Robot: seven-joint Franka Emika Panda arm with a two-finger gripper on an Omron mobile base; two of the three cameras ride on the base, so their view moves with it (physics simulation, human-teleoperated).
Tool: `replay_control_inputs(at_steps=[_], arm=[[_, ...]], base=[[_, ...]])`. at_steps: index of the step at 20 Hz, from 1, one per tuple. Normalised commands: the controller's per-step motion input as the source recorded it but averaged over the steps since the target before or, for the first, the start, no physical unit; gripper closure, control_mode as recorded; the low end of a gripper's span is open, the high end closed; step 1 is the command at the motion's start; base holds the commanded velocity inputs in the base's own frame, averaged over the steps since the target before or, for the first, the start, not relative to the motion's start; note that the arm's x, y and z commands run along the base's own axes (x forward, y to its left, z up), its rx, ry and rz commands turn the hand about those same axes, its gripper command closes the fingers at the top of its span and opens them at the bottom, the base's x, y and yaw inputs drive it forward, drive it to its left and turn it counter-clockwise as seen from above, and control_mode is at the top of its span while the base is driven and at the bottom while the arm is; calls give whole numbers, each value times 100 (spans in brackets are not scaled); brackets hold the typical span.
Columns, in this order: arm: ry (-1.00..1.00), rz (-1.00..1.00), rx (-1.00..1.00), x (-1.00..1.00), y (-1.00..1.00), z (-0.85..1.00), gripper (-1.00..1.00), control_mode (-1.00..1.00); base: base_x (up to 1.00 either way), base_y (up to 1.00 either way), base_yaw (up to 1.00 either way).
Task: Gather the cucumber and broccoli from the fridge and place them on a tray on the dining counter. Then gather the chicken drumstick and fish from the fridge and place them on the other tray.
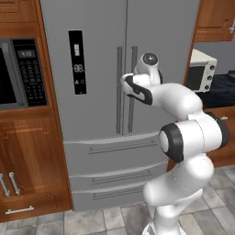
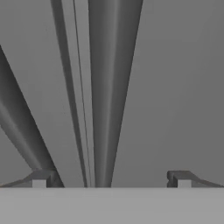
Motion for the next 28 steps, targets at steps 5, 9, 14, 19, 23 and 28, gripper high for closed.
replay_control_inputs(at_steps=[5,9,14,19,23,28], arm=[[-4,0,0,30,0,-14,-100,-100],[-1,0,0,34,0,-14,-100,-100],[0,0,0,42,0,-15,-100,-100],[0,0,0,52,0,-16,-100,-100],[0,0,0,56,0,-19,100,-100],[4,0,0,26,6,-20,100,-100]], base=[[0,0,0],[0,0,0],[0,0,0],[0,0,0],[0,0,0],[0,0,0]])
